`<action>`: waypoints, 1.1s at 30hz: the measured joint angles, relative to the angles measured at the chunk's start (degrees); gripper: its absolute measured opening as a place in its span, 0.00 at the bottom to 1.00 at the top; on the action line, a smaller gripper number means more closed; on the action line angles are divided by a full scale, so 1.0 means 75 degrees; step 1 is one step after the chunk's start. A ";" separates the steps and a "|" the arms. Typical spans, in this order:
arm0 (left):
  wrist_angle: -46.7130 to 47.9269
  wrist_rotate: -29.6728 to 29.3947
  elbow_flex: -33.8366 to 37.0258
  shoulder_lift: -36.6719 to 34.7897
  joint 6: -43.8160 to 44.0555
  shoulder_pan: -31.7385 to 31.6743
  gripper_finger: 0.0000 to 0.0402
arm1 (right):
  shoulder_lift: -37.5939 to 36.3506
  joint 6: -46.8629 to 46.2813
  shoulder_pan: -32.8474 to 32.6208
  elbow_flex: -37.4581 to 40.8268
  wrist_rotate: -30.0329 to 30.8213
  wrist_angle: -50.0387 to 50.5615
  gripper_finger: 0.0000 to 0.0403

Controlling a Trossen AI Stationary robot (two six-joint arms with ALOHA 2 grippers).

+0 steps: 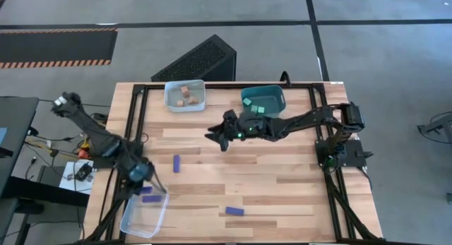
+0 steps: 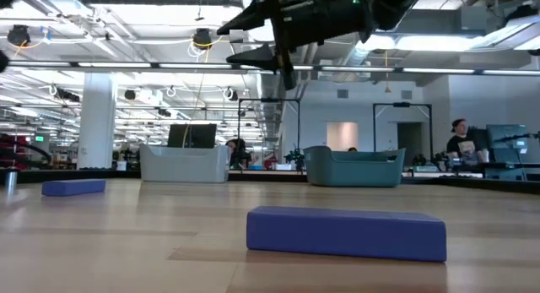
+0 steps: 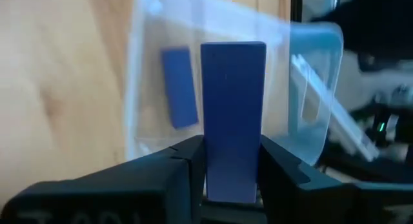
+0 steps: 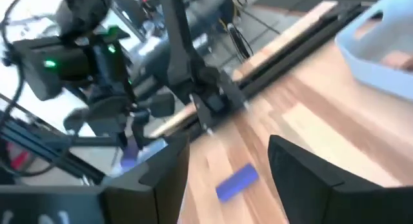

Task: Sort & place blocks by color
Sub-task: Put the bottom right violet block into the transparent bin, then put the top violet block into the transparent bin

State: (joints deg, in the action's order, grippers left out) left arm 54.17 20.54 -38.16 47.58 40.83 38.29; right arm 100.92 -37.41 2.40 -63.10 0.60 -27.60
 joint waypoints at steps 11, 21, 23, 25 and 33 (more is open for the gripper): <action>-0.0330 -0.0099 0.0010 0.0857 0.0279 0.1060 0.41 | 0.1774 0.0079 -0.0636 -0.1562 0.0339 0.1250 0.50; 0.0680 -0.1617 0.0010 0.0336 0.0473 0.0574 0.45 | 0.4056 0.0781 -0.0917 -0.4984 0.0160 0.3201 0.46; 0.0713 -0.2042 0.0010 0.0127 0.0657 0.0386 0.45 | 0.4577 0.0987 -0.0863 -0.5757 -0.0088 0.3589 0.43; 0.0705 -0.2500 0.0010 -0.0048 0.0895 0.0188 0.45 | 0.5064 0.1060 -0.0791 -0.6430 -0.0321 0.4175 0.38; 0.0675 -0.3648 0.0007 -0.0498 0.1662 -0.0656 0.45 | 0.6514 0.1060 -0.0569 -0.8737 -0.0880 0.5375 0.16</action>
State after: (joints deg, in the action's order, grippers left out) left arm 59.23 -6.82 -38.11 43.85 53.29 33.36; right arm 149.78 -29.45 -1.87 -128.63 -6.00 12.72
